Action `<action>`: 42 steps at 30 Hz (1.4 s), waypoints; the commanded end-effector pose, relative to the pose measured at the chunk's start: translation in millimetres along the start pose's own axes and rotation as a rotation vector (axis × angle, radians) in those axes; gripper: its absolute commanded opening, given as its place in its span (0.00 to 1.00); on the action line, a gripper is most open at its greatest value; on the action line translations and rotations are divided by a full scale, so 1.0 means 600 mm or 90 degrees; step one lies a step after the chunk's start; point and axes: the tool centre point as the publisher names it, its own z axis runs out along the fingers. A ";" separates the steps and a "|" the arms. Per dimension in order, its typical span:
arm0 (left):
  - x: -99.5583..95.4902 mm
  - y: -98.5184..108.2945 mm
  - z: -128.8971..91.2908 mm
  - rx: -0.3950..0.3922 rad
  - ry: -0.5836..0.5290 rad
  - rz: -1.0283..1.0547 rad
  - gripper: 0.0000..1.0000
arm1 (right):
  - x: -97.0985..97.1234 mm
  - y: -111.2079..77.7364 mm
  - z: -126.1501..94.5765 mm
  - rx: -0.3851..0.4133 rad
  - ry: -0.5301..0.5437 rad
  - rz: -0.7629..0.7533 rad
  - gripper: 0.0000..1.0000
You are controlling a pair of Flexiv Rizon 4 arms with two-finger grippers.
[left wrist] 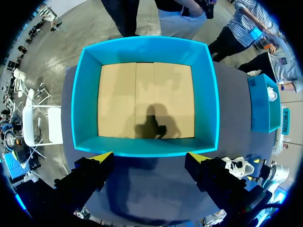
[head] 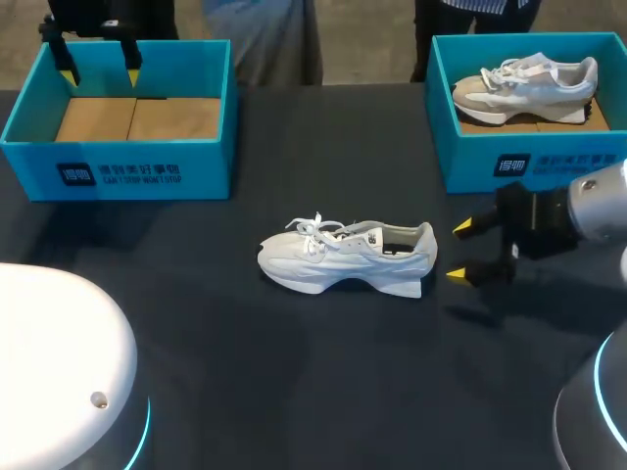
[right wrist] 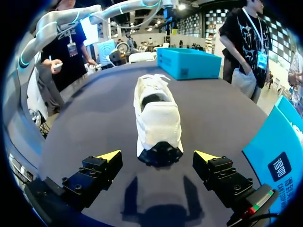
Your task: Take the shoe out of the shoebox, open the shoe tongue, remove and reinsert the insole, then place the shoe into the shoebox
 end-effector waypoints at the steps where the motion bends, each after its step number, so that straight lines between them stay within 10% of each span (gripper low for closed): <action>1: 0.000 0.000 -0.001 -0.001 -0.001 0.000 1.00 | 0.006 0.010 0.014 0.004 0.002 0.003 1.00; 42: 0.000 0.000 -0.001 -0.001 -0.001 0.000 1.00 | -0.011 0.030 0.146 -0.028 0.064 -0.040 1.00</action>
